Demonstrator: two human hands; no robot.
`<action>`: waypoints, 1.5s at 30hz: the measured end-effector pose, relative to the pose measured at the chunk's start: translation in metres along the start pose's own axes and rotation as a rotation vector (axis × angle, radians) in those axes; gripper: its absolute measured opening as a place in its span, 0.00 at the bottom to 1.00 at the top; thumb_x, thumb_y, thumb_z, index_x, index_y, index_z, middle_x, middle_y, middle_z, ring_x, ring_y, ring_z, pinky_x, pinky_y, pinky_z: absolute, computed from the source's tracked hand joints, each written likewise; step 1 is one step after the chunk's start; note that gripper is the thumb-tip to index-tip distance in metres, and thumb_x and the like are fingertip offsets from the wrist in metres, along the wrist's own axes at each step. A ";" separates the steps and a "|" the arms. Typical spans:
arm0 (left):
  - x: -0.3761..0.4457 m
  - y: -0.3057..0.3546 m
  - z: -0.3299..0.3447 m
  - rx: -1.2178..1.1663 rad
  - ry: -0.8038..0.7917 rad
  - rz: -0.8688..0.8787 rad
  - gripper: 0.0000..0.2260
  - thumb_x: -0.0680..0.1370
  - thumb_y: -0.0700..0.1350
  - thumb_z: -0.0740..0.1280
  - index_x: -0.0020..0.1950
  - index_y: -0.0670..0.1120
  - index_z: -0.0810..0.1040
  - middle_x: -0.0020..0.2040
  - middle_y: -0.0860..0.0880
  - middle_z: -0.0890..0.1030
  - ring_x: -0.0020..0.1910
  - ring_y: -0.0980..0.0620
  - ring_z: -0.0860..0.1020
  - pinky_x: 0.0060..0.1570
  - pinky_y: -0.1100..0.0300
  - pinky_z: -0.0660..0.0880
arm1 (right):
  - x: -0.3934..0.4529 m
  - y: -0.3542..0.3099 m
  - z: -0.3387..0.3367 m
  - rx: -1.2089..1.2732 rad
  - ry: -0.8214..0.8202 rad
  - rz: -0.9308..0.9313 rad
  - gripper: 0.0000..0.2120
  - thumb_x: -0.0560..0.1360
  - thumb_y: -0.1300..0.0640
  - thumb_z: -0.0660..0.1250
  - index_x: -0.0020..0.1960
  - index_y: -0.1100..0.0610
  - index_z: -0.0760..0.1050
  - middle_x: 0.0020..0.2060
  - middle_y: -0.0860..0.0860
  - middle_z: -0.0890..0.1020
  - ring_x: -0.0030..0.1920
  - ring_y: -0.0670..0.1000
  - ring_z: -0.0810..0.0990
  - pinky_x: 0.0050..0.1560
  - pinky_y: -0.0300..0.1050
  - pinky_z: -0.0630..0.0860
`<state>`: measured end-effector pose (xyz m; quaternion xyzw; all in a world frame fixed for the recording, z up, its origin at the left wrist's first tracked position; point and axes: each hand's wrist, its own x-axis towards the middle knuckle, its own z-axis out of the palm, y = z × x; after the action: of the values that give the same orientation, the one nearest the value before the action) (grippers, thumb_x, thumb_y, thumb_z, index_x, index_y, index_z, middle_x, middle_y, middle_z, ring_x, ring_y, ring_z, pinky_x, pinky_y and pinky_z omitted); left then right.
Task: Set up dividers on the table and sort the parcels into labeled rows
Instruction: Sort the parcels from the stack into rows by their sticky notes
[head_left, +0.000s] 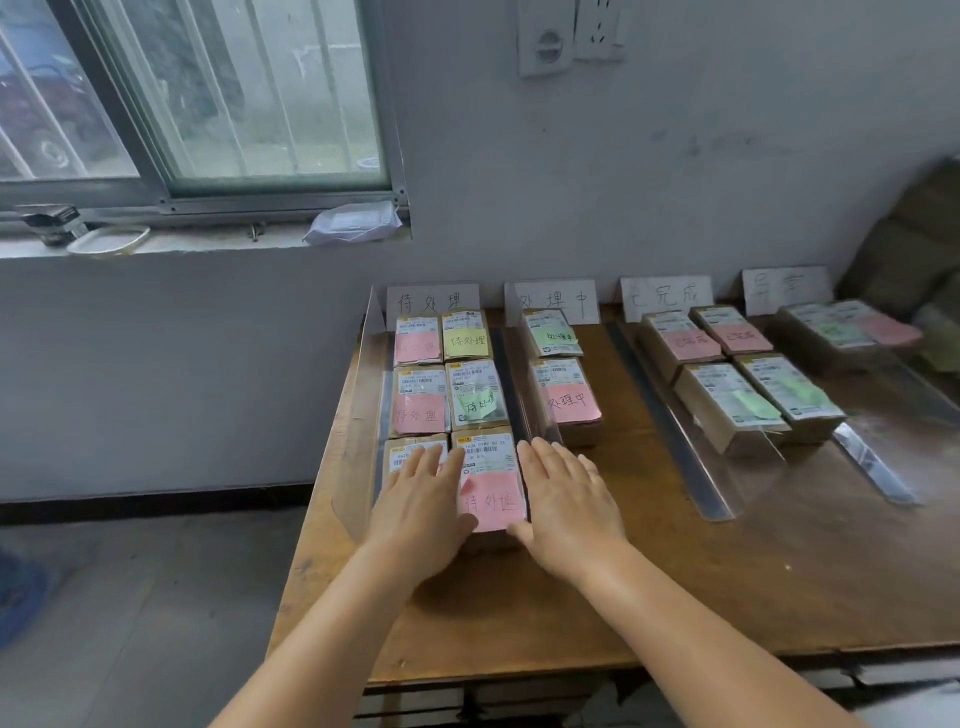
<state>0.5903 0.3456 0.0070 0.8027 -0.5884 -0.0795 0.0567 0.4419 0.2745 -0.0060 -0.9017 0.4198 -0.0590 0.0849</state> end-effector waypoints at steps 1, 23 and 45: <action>0.001 0.007 -0.004 -0.010 0.015 0.003 0.34 0.77 0.55 0.66 0.77 0.53 0.51 0.77 0.50 0.57 0.76 0.47 0.55 0.73 0.50 0.59 | -0.003 0.006 -0.007 0.004 0.015 0.013 0.41 0.75 0.43 0.64 0.77 0.53 0.43 0.77 0.51 0.50 0.76 0.52 0.46 0.73 0.49 0.42; 0.005 0.327 0.003 -0.118 0.095 0.305 0.32 0.79 0.56 0.63 0.78 0.56 0.51 0.78 0.53 0.55 0.77 0.50 0.51 0.74 0.52 0.51 | -0.150 0.278 -0.122 0.002 0.187 0.256 0.40 0.75 0.41 0.65 0.77 0.49 0.46 0.76 0.48 0.54 0.76 0.49 0.50 0.73 0.47 0.45; 0.090 0.610 0.069 -0.039 0.047 0.602 0.32 0.79 0.60 0.60 0.78 0.55 0.50 0.78 0.51 0.56 0.77 0.50 0.53 0.73 0.54 0.51 | -0.233 0.544 -0.174 0.005 0.187 0.512 0.36 0.76 0.42 0.63 0.76 0.50 0.47 0.76 0.47 0.53 0.76 0.49 0.47 0.74 0.48 0.44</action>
<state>0.0332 0.0758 0.0467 0.5924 -0.7968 -0.0519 0.1068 -0.1444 0.0906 0.0455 -0.7566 0.6399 -0.1197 0.0603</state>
